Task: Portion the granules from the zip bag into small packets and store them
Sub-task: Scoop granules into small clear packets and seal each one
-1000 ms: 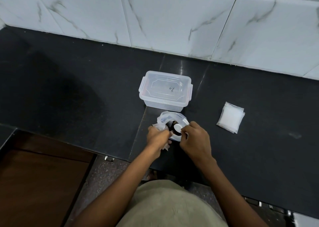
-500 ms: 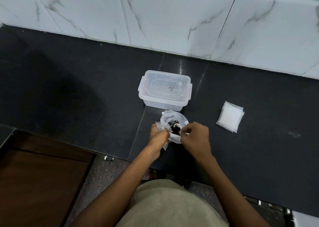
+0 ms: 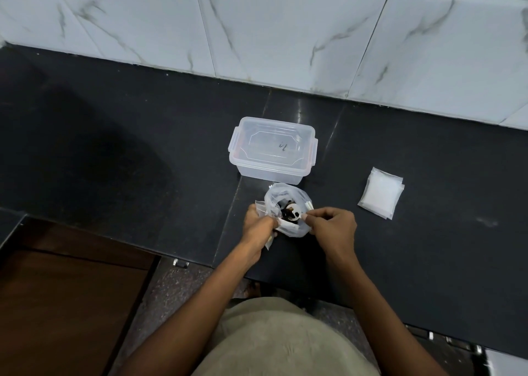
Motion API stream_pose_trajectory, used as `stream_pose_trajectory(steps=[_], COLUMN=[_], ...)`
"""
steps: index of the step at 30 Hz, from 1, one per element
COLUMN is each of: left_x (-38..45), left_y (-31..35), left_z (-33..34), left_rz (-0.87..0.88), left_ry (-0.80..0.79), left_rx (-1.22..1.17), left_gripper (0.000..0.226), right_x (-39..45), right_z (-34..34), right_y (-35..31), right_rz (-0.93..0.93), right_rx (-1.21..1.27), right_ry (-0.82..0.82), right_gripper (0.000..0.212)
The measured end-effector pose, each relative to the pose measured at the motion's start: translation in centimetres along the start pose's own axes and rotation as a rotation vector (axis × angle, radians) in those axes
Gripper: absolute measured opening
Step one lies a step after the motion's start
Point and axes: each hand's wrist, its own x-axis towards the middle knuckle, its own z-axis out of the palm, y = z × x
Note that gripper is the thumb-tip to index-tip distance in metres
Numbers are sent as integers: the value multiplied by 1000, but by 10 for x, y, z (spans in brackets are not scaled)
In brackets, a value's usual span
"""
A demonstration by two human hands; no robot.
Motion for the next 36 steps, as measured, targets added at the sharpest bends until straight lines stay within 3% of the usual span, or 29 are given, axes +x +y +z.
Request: stream_pose_trajectory(steps=[4, 10, 18, 23, 30, 36], left_x=[-2, -9, -17, -24, -32, -34], left_y=[-3, 2, 10, 16, 25, 30], left_z=[-2, -7, -9, -8, -2, 0], left_rz=[74, 363, 575, 678, 743, 733], left_ry=[102, 335, 377, 351, 233, 214], left_rx=[149, 393, 404, 439, 313, 220], left_gripper=[33, 39, 43, 41, 29, 39], right_x=[0, -7, -23, -34, -44, -46], right_z=[-5, -10, -16, -16, -6, 0], right_y=[0, -17, -46, -62, -61, -49], right_rz=[111, 152, 44, -185, -640, -1070], right_rx=[199, 278, 342, 310, -23, -295], right_ry=[-41, -156, -204, -151, -33, 80], right_gripper=[6, 4, 3, 6, 13, 9])
